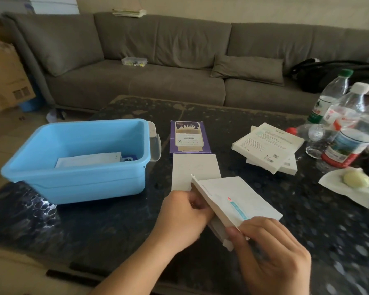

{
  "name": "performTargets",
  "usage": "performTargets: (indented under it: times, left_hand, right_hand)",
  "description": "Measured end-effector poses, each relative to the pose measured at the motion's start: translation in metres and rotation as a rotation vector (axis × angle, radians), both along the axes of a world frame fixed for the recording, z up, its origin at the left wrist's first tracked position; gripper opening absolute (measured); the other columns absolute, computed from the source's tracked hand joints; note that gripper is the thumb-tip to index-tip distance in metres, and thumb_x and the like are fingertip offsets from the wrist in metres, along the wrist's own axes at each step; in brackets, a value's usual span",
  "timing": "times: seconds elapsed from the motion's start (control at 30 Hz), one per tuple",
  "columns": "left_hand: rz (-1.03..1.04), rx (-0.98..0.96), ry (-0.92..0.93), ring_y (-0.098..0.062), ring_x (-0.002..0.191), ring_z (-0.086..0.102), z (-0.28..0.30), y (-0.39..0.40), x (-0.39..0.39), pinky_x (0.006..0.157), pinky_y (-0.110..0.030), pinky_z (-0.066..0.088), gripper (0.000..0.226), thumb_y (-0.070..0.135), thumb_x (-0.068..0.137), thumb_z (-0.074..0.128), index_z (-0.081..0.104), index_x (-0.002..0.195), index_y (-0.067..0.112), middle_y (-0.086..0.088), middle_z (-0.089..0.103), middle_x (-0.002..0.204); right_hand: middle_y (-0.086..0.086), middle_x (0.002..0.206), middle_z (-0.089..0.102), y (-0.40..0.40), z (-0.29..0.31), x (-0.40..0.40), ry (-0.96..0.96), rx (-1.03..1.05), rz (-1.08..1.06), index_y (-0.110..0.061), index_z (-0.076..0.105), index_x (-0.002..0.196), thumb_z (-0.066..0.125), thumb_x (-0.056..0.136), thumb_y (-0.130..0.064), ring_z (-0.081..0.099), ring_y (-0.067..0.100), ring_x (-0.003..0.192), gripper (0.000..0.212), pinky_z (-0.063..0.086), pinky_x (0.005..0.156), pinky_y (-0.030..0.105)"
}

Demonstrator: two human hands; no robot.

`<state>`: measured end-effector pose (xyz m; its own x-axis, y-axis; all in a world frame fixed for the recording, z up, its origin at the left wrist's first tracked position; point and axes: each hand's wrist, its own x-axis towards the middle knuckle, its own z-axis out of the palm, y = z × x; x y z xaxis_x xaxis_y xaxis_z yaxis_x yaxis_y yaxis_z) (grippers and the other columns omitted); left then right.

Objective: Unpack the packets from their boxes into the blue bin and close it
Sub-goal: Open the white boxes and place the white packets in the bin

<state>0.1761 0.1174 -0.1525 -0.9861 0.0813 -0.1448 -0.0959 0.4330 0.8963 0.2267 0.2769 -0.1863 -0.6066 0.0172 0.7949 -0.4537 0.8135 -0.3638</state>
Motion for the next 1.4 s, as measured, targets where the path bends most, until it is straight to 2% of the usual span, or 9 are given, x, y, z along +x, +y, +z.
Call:
performTargets:
  times: [0.2,0.33,0.6,0.77,0.9,1.0,1.13,1.23,1.4]
  left_hand:
    - [-0.013,0.424,-0.269,-0.02,0.073,0.074,0.014,-0.031,0.004,0.059,-0.03,0.053,0.02,0.006,0.09,0.055,0.073,0.094,0.011,-0.009,0.077,0.084]
    - [0.103,0.778,-0.381,-0.031,0.081,0.075,0.025,-0.06,0.01,0.071,-0.044,0.053,0.034,0.005,0.067,0.055,0.075,0.094,0.005,-0.02,0.076,0.096]
    - [0.239,0.864,-0.312,-0.042,0.104,0.062,0.035,-0.127,0.021,0.088,-0.053,0.045,0.045,0.014,0.062,0.056,0.076,0.102,0.013,-0.023,0.072,0.11]
    - [0.245,0.948,-0.234,-0.036,0.109,0.061,0.05,-0.149,0.019,0.079,-0.048,0.05,0.065,0.018,0.053,0.067,0.068,0.118,0.019,-0.017,0.069,0.113]
    - [0.257,1.02,-0.187,-0.032,0.12,0.061,0.064,-0.165,0.017,0.075,-0.045,0.056,0.065,0.021,0.067,0.074,0.06,0.129,0.031,-0.011,0.067,0.126]
    - [0.327,1.031,-0.126,-0.027,0.112,0.068,0.078,-0.185,0.013,0.086,-0.048,0.055,0.041,0.025,0.077,0.068,0.068,0.117,0.028,-0.008,0.073,0.116]
    - [0.703,0.716,0.181,-0.018,0.086,0.076,0.08,-0.216,0.001,0.075,-0.037,0.056,0.003,0.018,0.086,0.069,0.071,0.086,0.016,-0.005,0.078,0.096]
    - [0.892,0.77,0.404,-0.022,0.089,0.076,0.086,-0.237,-0.002,0.078,-0.033,0.055,0.01,0.009,0.094,0.059,0.065,0.086,0.012,-0.007,0.077,0.098]
    - [0.95,1.007,0.404,-0.017,0.087,0.076,0.09,-0.256,-0.001,0.08,-0.032,0.056,0.013,0.012,0.1,0.049,0.062,0.099,0.013,-0.003,0.078,0.094]
  right_hand:
    - [-0.014,0.073,0.067,0.002,0.005,-0.002,-0.049,-0.004,-0.005,-0.019,0.072,0.065,0.068,0.084,-0.039,0.063,0.007,0.071,0.028,0.049,0.057,0.024]
    - [-0.017,0.074,0.066,0.0,0.002,-0.002,-0.088,0.037,-0.01,-0.024,0.071,0.064,0.066,0.084,-0.043,0.063,0.005,0.073,0.028,0.05,0.052,0.025]
    - [-0.015,0.085,0.073,-0.012,0.016,0.001,-0.229,0.314,0.012,-0.029,0.075,0.069,0.061,0.072,-0.066,0.069,0.016,0.077,0.04,0.052,0.058,0.022]
    - [-0.025,0.089,0.069,-0.059,0.095,-0.019,-0.667,-0.342,0.219,-0.047,0.059,0.102,0.052,0.073,-0.076,0.065,0.002,0.081,0.042,0.056,0.074,0.027]
    - [-0.017,0.092,0.074,-0.103,0.135,-0.062,-1.149,-0.582,0.547,-0.052,0.051,0.12,0.068,0.067,-0.054,0.073,0.017,0.09,0.056,0.06,0.081,0.041]
    - [-0.014,0.086,0.075,-0.133,0.145,-0.094,-1.142,-0.643,0.616,-0.042,0.049,0.13,0.068,0.085,-0.02,0.075,0.018,0.085,0.053,0.062,0.069,0.037]
    - [-0.004,0.098,0.073,-0.168,0.146,-0.132,-1.163,-0.64,0.54,-0.034,0.05,0.134,0.067,0.087,-0.012,0.073,0.023,0.088,0.054,0.062,0.068,0.04]
    - [-0.001,0.108,0.062,-0.193,0.143,-0.156,-1.202,-0.621,0.468,-0.028,0.053,0.13,0.066,0.089,-0.01,0.067,0.024,0.09,0.047,0.062,0.065,0.04]
    - [0.011,0.111,0.061,-0.228,0.12,-0.179,-1.294,-0.518,0.382,-0.021,0.05,0.124,0.067,0.088,-0.007,0.067,0.025,0.084,0.042,0.061,0.051,0.037]
